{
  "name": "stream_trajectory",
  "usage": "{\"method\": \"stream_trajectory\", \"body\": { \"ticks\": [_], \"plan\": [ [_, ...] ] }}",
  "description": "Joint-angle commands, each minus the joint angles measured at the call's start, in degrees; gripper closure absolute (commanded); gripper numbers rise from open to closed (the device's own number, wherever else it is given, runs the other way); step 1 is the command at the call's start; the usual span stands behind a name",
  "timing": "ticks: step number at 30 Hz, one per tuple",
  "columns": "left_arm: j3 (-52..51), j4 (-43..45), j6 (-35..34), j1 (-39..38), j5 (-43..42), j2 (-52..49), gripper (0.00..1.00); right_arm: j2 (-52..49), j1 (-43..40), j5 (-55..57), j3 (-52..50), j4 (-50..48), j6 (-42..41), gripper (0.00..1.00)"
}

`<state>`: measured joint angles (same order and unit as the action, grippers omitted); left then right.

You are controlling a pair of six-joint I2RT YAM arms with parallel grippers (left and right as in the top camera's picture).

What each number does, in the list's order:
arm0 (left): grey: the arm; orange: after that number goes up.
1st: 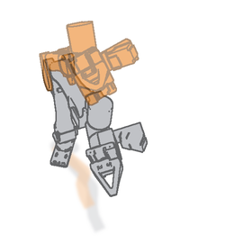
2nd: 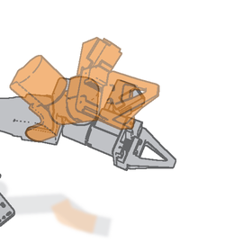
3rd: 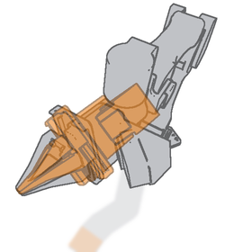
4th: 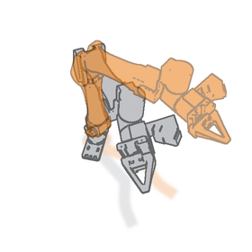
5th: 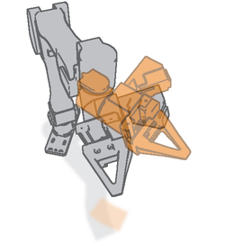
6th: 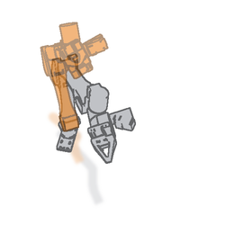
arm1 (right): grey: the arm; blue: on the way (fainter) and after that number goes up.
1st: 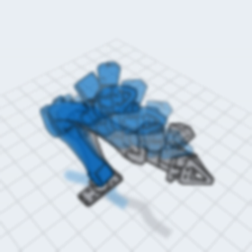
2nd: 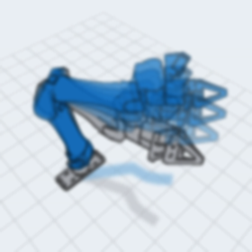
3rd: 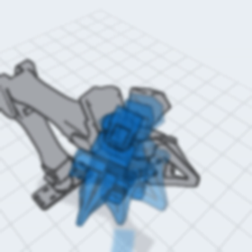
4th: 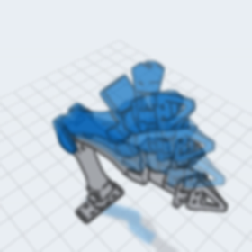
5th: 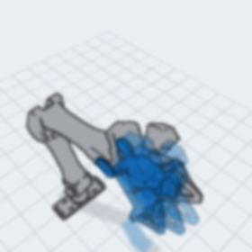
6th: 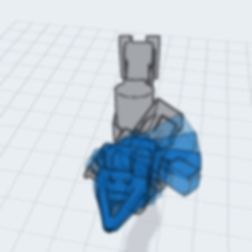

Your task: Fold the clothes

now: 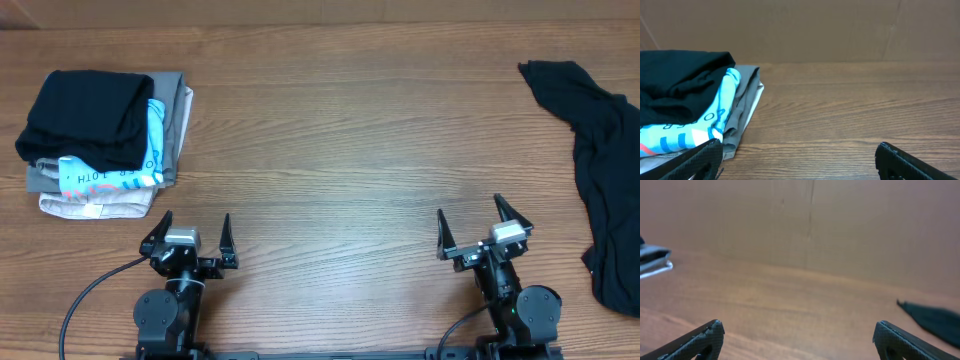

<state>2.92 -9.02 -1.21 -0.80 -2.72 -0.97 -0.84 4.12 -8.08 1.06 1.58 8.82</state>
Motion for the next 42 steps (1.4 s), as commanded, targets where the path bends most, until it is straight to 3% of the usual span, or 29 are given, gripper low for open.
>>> {"method": "stream_trajectory", "body": {
  "ticks": [1, 6, 11, 19, 28, 33, 42],
  "plan": [
    [-0.57, 0.26, 1.25, -0.37, 0.57, 0.61, 0.00, 0.61, -0.31, 0.70, 0.13, -3.96, -0.09, 0.00],
    [-0.57, 0.26, 1.25, -0.37, 0.57, 0.61, 0.00, 0.61, -0.31, 4.61, 6.29, -3.69, -12.79, 0.00],
    [-0.57, 0.26, 1.22, -0.37, 0.57, 0.61, 0.00, -0.35, -0.31, 5.68, 18.12, 5.31, -22.75, 0.00],
    [-0.57, 0.26, 1.25, -0.37, 0.57, 0.61, 0.00, -10.60, -0.31, 5.99, 37.62, 18.38, -22.82, 0.00],
    [-0.57, 0.26, 1.25, -0.37, 0.57, 0.61, 0.00, -35.10, -0.31, 5.90, 60.02, 29.20, -23.85, 0.00],
    [-0.57, 0.26, 1.25, -0.37, 0.57, 0.61, 0.00, -49.31, -0.42, 5.88, 72.35, 39.04, -19.45, 0.00],
    [-0.57, 0.26, 1.25, -0.37, 0.57, 0.61, 0.00, -70.18, -8.17, 7.58, 80.94, 49.51, -14.64, 0.00]
  ]
}}
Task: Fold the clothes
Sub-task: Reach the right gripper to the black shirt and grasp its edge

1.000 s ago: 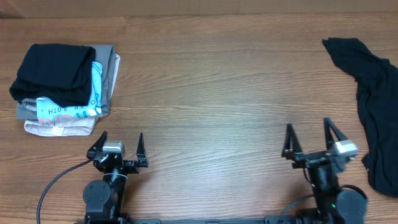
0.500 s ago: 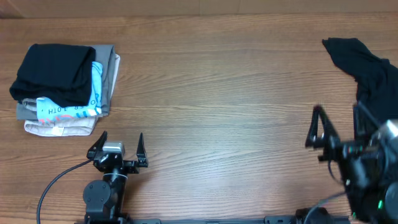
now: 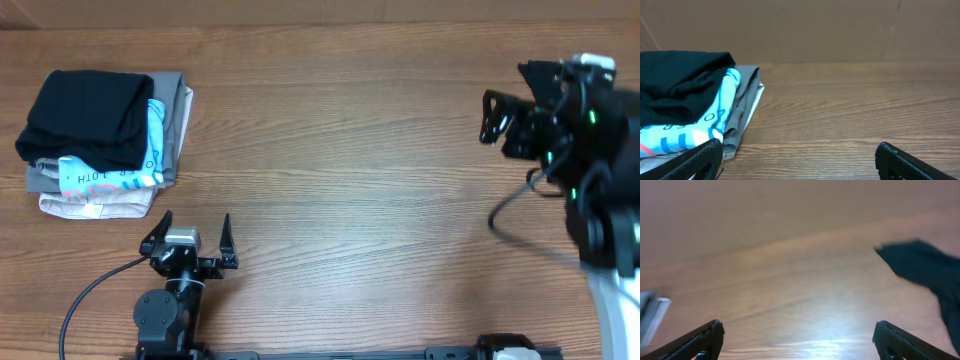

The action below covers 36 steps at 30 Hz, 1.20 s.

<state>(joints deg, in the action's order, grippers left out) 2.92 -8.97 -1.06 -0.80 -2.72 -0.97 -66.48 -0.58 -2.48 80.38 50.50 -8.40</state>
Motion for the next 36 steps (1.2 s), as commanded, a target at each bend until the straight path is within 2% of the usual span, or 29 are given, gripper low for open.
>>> {"method": "stream_trajectory", "body": {
  "ticks": [1, 7, 12, 14, 16, 24, 28, 36],
  "plan": [
    [-0.57, 0.22, 1.09, -0.37, 0.57, 0.61, 0.00, -5.75, -4.24, 2.75, 1.62, 0.52, 2.89, 0.00],
    [-0.57, 0.22, 1.09, -0.37, 0.57, 0.61, 0.00, -13.33, -6.05, 1.27, 1.62, 4.04, 3.98, 0.00],
    [-0.57, 0.22, 1.09, -0.37, 0.57, 0.61, 0.00, -16.50, -9.81, 1.53, 1.62, 3.17, 3.91, 0.00],
    [-0.57, 0.22, 1.09, -0.37, 0.57, 0.61, 0.00, -18.12, -13.51, 0.48, 1.79, 3.39, 3.96, 0.28],
    [-0.57, 0.22, 1.09, -0.37, 0.57, 0.61, 0.00, -18.71, -16.24, -1.60, 1.92, 3.67, 3.96, 0.37],
    [-0.57, 0.22, 1.09, -0.37, 0.57, 0.61, 0.00, -18.84, -25.05, -2.73, 3.76, 0.74, 3.96, 0.35],
    [-0.57, 0.22, 1.09, -0.37, 0.57, 0.61, 0.00, -19.28, -27.61, -0.48, 3.76, -2.32, 3.96, 0.34],
    [-0.57, 0.22, 1.09, -0.37, 0.57, 0.61, 0.00, -24.39, -30.69, -0.13, 3.69, -2.21, 3.74, 0.33]
  ]
}}
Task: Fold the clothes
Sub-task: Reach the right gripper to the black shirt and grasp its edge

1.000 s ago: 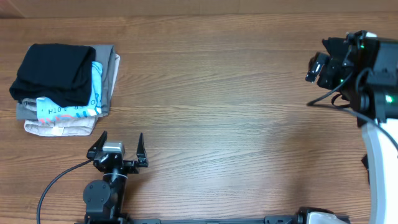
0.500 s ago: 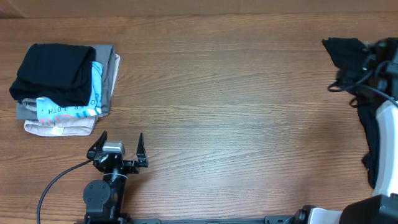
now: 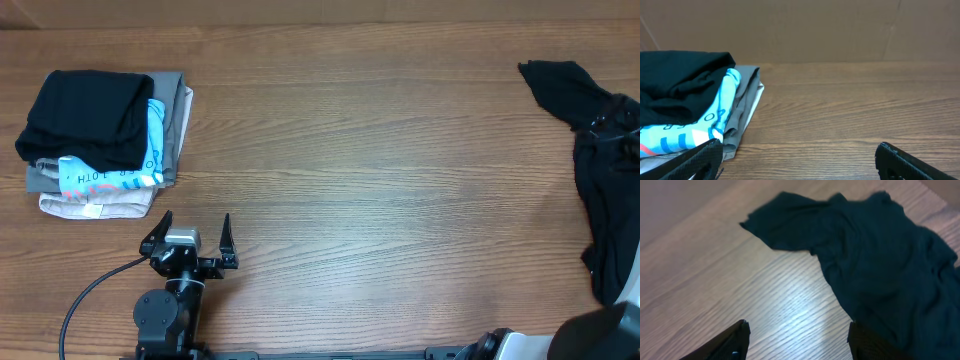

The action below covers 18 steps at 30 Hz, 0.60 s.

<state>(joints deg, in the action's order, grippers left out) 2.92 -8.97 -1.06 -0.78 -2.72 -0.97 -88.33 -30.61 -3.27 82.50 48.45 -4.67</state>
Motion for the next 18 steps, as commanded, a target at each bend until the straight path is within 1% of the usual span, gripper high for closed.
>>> {"method": "stream_trajectory", "body": {
  "ticks": [1, 3, 5, 8, 12, 15, 18],
  "plan": [
    [-0.57, 0.22, 1.09, -0.39, 0.57, 0.61, 0.00, -4.11, -0.66, 0.70, 1.57, -0.09, 0.00, 0.33],
    [-0.57, 0.22, 1.09, -0.39, 0.57, 0.61, 0.00, -6.16, -0.66, 0.81, 1.57, 0.15, 0.00, 0.37],
    [-0.57, 0.22, 1.09, -0.39, 0.57, 0.61, 0.00, -8.50, -0.66, 1.60, 1.57, 1.14, -0.02, 0.45],
    [-0.57, 0.22, 1.09, -0.39, 0.57, 0.61, 0.00, -11.96, -0.68, 4.20, 1.53, 2.47, -0.98, 0.51],
    [-0.57, 0.22, 1.09, -0.39, 0.57, 0.61, 0.00, -14.91, -1.86, 7.76, 1.29, 3.98, -4.87, 0.66],
    [-0.57, 0.22, 1.09, -0.39, 0.57, 0.61, 0.00, -15.32, -3.72, 7.74, -0.63, 4.44, -7.52, 0.78],
    [-0.57, 0.22, 1.09, -0.39, 0.57, 0.61, 0.00, -15.30, -5.70, 7.74, -3.50, 4.98, -11.19, 0.94]
  ]
}}
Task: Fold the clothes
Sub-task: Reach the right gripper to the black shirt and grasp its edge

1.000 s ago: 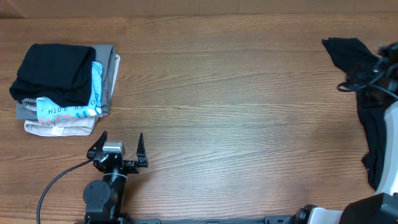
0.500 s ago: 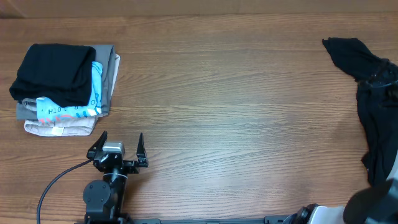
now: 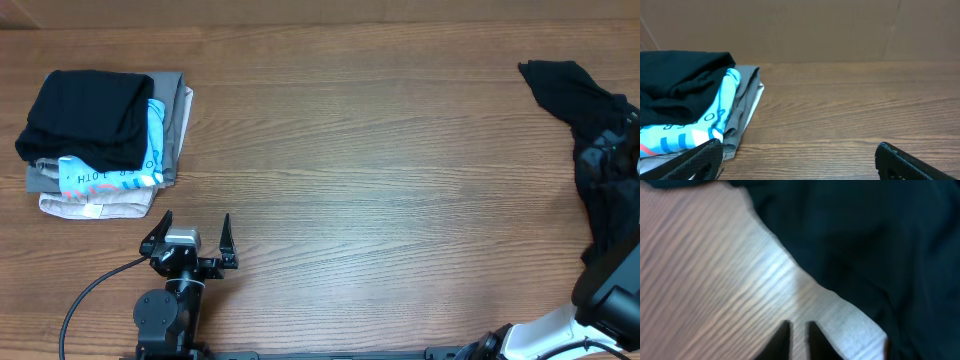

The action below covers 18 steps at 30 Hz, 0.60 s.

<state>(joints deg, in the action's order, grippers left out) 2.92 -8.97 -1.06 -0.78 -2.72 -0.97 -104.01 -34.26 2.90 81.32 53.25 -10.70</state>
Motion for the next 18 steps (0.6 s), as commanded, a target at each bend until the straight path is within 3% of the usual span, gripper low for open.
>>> {"method": "stream_trajectory", "body": {
  "ticks": [1, 7, 18],
  "plan": [
    [-0.57, 0.22, 1.09, -0.39, 0.57, 0.61, 0.00, 0.37, -2.78, 1.64, -3.56, 0.26, -6.43, 0.96],
    [-0.57, 0.22, 1.09, -0.39, 0.57, 0.61, 0.00, 0.37, -6.36, 2.82, -10.32, 0.07, -10.56, 0.96],
    [-0.57, 0.22, 1.09, -0.39, 0.57, 0.61, 0.00, 0.37, -8.57, 10.19, -10.82, 5.42, -16.81, 0.96]
  ]
}}
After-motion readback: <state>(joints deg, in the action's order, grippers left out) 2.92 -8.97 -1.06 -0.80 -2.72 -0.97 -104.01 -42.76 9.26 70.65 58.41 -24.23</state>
